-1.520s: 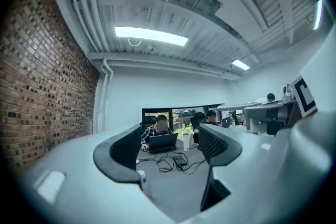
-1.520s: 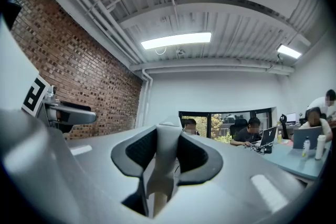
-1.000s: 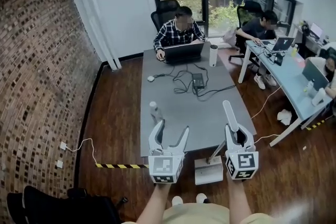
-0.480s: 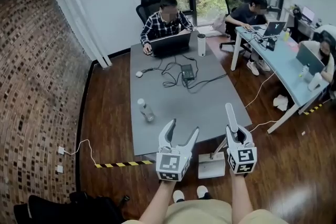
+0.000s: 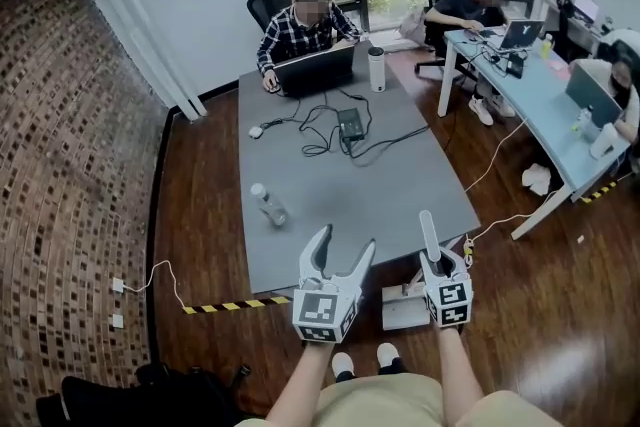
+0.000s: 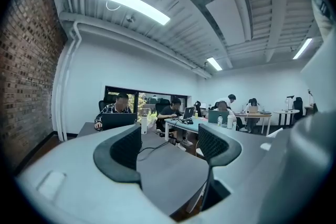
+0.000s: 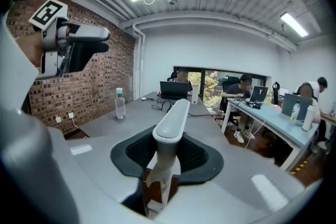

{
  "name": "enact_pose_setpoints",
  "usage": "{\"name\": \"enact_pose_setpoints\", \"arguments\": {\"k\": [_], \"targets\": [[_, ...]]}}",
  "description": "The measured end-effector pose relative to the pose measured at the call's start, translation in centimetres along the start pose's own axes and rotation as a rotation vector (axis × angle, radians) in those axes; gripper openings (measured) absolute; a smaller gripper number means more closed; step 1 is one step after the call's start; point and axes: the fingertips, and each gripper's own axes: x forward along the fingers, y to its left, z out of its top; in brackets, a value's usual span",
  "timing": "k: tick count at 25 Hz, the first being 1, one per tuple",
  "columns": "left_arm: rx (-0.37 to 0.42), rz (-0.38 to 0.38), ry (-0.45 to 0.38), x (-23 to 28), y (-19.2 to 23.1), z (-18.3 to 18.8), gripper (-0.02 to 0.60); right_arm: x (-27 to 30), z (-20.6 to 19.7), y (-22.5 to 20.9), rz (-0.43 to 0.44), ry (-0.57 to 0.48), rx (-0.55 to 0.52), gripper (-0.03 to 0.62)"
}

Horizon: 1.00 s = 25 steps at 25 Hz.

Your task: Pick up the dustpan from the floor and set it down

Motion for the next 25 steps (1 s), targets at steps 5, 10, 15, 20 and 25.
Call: {"name": "enact_pose_setpoints", "arguments": {"k": [5,10,15,20,25], "targets": [[0.005,0.007,0.037,0.1,0.4,-1.0,0.33,2.5,-4.9,0.6,0.058,0.085,-0.02,0.116],[0.0,0.026,0.074,-0.2,1.5,-2.0,0.328,5.7,-9.9,2.0,0.143,0.172,-0.046,0.117],[-0.002,0.044,0.099,-0.3,2.2,-2.5,0.327,8.1,-13.2,2.4,0.181,0.232,-0.05,0.117],[0.001,0.064,0.127,-0.8,2.8,-3.2,0.327,10.6,-13.1,2.4,0.183,0.232,-0.032,0.118],[0.008,0.075,0.132,-0.9,3.1,-3.5,0.325,12.4,-13.2,2.0,0.188,0.219,0.026,0.127]]}}
